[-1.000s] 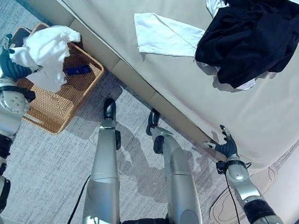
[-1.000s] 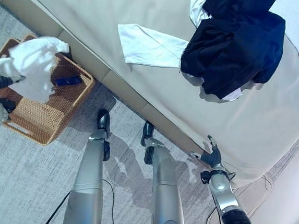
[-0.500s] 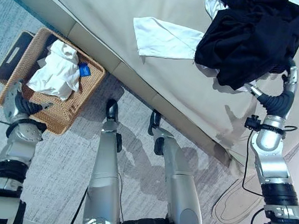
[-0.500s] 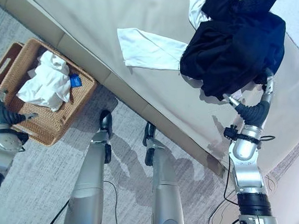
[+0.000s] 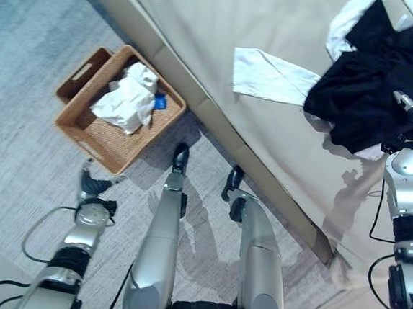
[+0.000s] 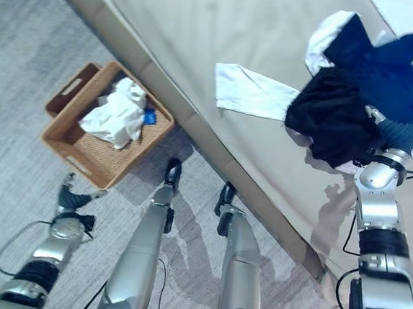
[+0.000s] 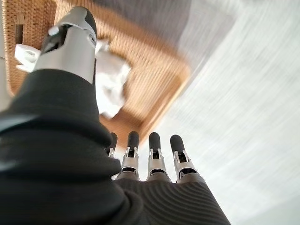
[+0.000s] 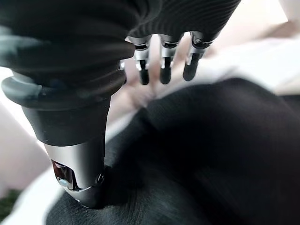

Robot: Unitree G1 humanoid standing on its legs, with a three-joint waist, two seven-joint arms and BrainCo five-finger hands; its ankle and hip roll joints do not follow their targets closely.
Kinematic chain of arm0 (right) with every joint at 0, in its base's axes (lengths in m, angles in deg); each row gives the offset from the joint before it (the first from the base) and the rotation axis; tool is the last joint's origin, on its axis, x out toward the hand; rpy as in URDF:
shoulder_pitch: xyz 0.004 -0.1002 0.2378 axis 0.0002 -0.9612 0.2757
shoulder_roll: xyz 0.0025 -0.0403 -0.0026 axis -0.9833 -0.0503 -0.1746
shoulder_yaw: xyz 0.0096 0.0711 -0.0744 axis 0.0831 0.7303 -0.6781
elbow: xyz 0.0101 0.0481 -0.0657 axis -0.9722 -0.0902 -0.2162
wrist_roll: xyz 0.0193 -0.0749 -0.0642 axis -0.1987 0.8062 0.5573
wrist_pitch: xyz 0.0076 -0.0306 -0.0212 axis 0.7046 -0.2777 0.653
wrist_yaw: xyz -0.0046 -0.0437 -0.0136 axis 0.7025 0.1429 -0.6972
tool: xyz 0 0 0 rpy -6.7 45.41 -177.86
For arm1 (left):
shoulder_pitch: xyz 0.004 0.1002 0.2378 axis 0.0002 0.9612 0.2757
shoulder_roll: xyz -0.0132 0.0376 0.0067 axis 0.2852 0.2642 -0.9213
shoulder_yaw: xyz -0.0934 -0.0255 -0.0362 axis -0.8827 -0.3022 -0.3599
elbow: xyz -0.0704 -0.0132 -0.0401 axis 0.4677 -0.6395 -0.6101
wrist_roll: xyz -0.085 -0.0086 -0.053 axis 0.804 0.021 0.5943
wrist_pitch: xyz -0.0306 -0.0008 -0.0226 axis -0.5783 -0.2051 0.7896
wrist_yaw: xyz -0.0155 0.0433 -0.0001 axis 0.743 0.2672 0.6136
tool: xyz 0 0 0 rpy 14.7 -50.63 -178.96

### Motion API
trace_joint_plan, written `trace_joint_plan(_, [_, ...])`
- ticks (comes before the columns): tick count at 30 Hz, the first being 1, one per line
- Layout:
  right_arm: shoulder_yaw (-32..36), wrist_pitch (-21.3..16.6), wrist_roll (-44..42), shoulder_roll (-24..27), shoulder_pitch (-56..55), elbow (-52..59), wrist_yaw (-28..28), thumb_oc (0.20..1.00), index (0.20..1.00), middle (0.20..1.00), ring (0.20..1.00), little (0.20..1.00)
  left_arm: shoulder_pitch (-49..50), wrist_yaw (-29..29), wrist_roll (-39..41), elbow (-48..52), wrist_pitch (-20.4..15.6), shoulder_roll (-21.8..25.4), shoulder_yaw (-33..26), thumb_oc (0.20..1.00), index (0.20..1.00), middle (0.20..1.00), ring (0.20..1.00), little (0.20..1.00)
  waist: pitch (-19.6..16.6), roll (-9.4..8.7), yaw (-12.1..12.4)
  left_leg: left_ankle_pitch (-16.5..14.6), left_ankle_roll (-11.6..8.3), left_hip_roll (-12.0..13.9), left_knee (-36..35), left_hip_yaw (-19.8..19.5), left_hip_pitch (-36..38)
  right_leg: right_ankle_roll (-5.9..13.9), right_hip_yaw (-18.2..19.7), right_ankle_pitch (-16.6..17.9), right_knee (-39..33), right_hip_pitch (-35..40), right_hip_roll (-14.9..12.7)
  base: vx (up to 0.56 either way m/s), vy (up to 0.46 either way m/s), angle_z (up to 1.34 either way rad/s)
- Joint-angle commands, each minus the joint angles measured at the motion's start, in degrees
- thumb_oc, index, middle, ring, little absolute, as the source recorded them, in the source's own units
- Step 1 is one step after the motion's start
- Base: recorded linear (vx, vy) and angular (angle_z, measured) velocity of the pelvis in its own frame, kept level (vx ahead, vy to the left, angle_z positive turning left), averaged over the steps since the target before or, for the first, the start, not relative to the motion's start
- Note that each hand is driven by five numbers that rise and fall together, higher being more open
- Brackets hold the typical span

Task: Pick up clothes into the bucket

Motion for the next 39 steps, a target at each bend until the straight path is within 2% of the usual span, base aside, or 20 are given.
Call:
trace_joint_plan(1, [-4.5,1.2,-2.2,6.5,3.4,-3.4,-2.0,1.000,1.000,1.000,1.000,1.000,1.1,-1.8,1.0,-0.3,-2.0,-0.5,2.3,1.000,1.000,1.000,1.000,1.000,-0.9,5.17,-1.2,-4.6,-0.06,-0.7,3.1,-1.2,1.3,3.21,-0.6,2.6,-4.7,3.2,-1.9,0.00,-0.080,0.19])
trace_joint_plan(2, [-7.1,2.5,-1.2,7.4,5.9,-7.9,-2.9,1.000,1.000,1.000,1.000,1.000,1.3,-2.4,0.8,0.3,-2.4,-0.9,4.3,1.000,1.000,1.000,1.000,1.000,-0.9,6.59,-0.8,-3.1,-0.44,-0.7,0.8,-1.5,2.2,2.94,-0.8,1.8,-3.9,2.8,-2.1,0.00,-0.040,0.16])
trace_joint_plan(4, [-8.5,2.8,-1.4,7.7,7.5,-10.7,-3.7,1.000,1.000,1.000,1.000,1.000,1.4,-2.5,0.9,0.1,-2.5,-1.2,4.7,1.000,1.000,1.000,1.000,1.000,-0.9,7.19,-0.9,-2.4,-0.58,-0.6,-0.4,-1.5,2.7,2.78,-0.9,1.4,-3.5,2.6,-2.3,0.00,-0.040,0.23])
trace_joint_plan(9, [-17.7,6.5,1.0,9.1,14.3,-26.1,-12.0,1.000,1.000,1.000,1.000,1.000,1.5,-4.2,2.0,0.3,-2.6,-1.6,7.0,1.000,1.000,1.000,1.000,1.000,-0.9,9.82,-0.3,-0.2,-0.60,-0.5,-3.5,-1.9,4.2,2.29,-0.3,-0.5,-0.3,0.9,-2.9,-0.01,-0.060,0.09])
trace_joint_plan(10, [-17.9,6.5,0.9,9.1,14.5,-26.3,-12.1,1.000,1.000,1.000,1.000,1.000,1.5,-4.2,2.0,0.3,-2.6,-1.6,7.0,1.000,1.000,1.000,1.000,1.000,-0.9,9.84,-0.4,-0.2,-0.61,-0.5,-3.5,-1.9,4.2,2.28,-0.2,-0.5,-0.3,0.8,-2.9,-0.02,-0.063,0.08])
trace_joint_plan(11, [-18.7,6.7,1.4,9.1,15.0,-27.0,-12.6,0.689,0.689,0.689,0.689,0.689,1.3,-4.3,2.2,0.3,-2.5,-1.8,7.3,1.000,1.000,1.000,1.000,1.000,-0.9,10.15,-0.5,0.0,-0.62,-0.6,-3.6,-1.9,4.2,2.22,-0.2,-0.8,0.2,0.6,-3.0,-0.01,-0.048,0.05])
trace_joint_plan(12, [-19.1,6.8,1.4,9.1,15.4,-27.3,-13.4,0.307,0.307,0.307,0.307,0.307,1.2,-4.3,2.1,0.0,-2.5,-2.0,7.3,1.000,1.000,1.000,1.000,1.000,-0.9,10.34,-0.5,0.3,-0.67,-0.6,-3.7,-1.9,4.2,2.17,-0.2,-1.0,0.7,0.4,-3.2,-0.02,-0.094,0.07])
trace_joint_plan(13, [-19.7,6.9,2.1,9.3,15.4,-28.0,-14.2,0.200,0.200,0.200,0.200,0.200,0.7,-4.8,2.1,-0.4,-2.2,-2.3,7.6,1.000,1.000,1.000,1.000,1.000,-0.9,10.68,-0.8,0.8,-0.95,-0.3,-4.4,-2.0,4.5,2.15,-0.2,-1.4,1.3,0.3,-3.2,-0.01,-0.074,0.07])
trace_joint_plan(19, [-21.5,6.9,3.2,10.1,16.4,-27.8,-15.1,0.200,0.200,0.200,0.200,0.200,-0.2,-5.2,2.3,-1.3,-2.1,-2.9,8.4,1.000,1.000,1.000,1.000,1.000,-0.9,10.95,-1.7,1.5,-1.37,0.3,-5.3,-1.9,5.8,2.02,0.0,-2.0,1.9,1.0,-2.9,-0.01,-0.049,0.04])
trace_joint_plan(23, [-22.5,6.0,3.7,11.2,17.2,-24.9,-14.6,0.200,0.200,0.200,0.200,0.200,-0.2,-5.7,2.1,-1.2,-2.1,-3.1,8.9,1.000,1.000,1.000,1.000,1.000,-0.9,10.40,-2.4,1.2,-1.49,0.5,-5.0,-1.7,7.1,2.00,0.5,-1.8,1.5,2.4,-2.4,0.00,0.000,0.00])
trace_joint_plan(26, [-23.2,5.2,5.2,13.2,17.9,-18.5,-13.1,0.200,0.200,0.200,0.200,0.200,-0.1,-6.1,1.7,-1.7,-2.1,-3.2,8.5,1.000,1.000,1.000,1.000,1.000,-0.9,9.57,-3.0,1.0,-1.67,0.8,-5.1,-1.4,9.2,2.00,0.7,-1.5,0.6,4.7,-1.9,0.00,0.000,0.00])
trace_joint_plan(28, [-23.7,4.8,8.8,16.0,17.6,-10.4,-11.7,0.200,0.200,0.200,0.200,0.200,-0.2,-6.5,0.9,-1.9,-2.1,-3.0,8.3,1.000,1.000,1.000,1.000,1.000,-0.9,8.78,-3.9,0.7,-1.81,1.4,-5.3,-1.1,11.6,2.09,0.8,-1.1,-0.7,7.4,-1.3,-0.05,0.055,-0.08])
trace_joint_plan(29, [-23.6,4.5,9.5,16.9,17.4,-8.9,-11.4,0.200,0.200,0.200,0.200,0.200,-0.2,-6.7,0.7,-1.6,-2.2,-2.7,8.3,1.000,1.000,1.000,1.000,1.000,-0.9,8.96,-3.9,2.0,-1.64,1.6,-5.4,-1.0,11.2,1.73,0.2,0.8,-1.4,7.4,-1.2,-0.08,0.089,-0.15])
trace_joint_plan(32, [-21.4,3.2,10.1,20.3,17.9,-2.8,-8.4,0.200,0.200,0.200,0.200,0.200,-0.3,-7.0,-0.6,-0.4,-2.4,-1.6,8.2,1.000,1.000,1.000,1.000,1.000,-0.9,8.37,-4.8,0.9,-1.61,1.5,-5.0,-0.5,14.9,1.98,0.4,1.3,-3.0,12.0,-1.0,-0.01,0.076,-0.11])
trace_joint_plan(35, [-15.3,1.9,10.5,21.4,16.1,6.2,-3.5,0.200,0.200,0.200,0.200,0.200,-0.7,-6.5,-1.4,2.2,-3.1,-0.7,7.4,1.000,1.000,1.000,1.000,1.000,-0.9,7.77,-5.8,-0.3,-1.40,1.4,-4.8,-0.1,19.0,2.41,0.7,2.0,-4.9,16.8,-0.7,0.04,0.070,-0.10])
trace_joint_plan(39, [-9.2,1.2,12.6,21.4,12.6,14.4,-0.3,0.200,0.200,0.200,0.200,0.200,-0.7,-4.9,-2.1,6.9,-4.3,0.9,5.6,1.000,1.000,1.000,1.000,1.000,-3.9,6.89,-6.2,-1.6,-1.09,1.4,-5.1,0.4,22.9,3.05,0.9,3.1,-7.9,21.6,-0.2,0.08,0.056,-0.12])
